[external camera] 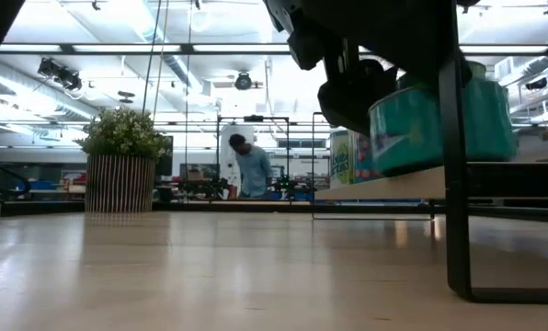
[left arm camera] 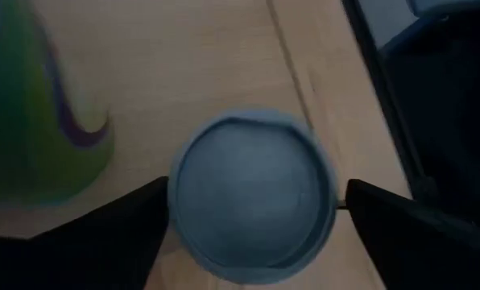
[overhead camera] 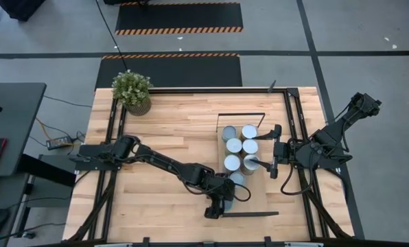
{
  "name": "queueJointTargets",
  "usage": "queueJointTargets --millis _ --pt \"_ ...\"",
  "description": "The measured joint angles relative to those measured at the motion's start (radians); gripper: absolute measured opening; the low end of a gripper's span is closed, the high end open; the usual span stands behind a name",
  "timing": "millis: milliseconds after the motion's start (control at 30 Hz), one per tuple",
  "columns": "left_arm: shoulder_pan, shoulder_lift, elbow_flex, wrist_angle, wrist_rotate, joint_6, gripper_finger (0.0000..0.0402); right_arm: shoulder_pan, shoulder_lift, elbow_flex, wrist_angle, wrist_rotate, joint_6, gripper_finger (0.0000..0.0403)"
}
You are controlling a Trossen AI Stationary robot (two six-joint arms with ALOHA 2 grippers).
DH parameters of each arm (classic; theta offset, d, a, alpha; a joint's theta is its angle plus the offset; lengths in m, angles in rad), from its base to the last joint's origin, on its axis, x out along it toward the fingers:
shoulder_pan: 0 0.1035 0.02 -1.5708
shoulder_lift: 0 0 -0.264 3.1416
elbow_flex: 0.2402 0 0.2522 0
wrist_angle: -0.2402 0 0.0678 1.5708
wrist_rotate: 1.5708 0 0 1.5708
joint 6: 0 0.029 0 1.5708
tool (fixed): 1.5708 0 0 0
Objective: Pick and place cans onto a shelf
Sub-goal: Put the canned tuna on the shelf
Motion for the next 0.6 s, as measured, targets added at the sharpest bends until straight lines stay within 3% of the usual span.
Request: queueJointTargets --millis 100,300,600 --pt "-0.003 0.0 0.0 0.001 0.011 0.023 0.0395 0.0 0.0 0.0 0.0 0.0 0.0 0.0375" --pt "-0.006 0.0 0.0 0.001 -0.056 0.072 0.039 0.0 0.0 0.0 0.002 0.0 0.0 0.0375" --pt "-0.005 0.0 0.0 -0.01 -0.057 0.11 0.0392 0.0 0.0 0.0 0.002 0.0 0.0 0.0375"
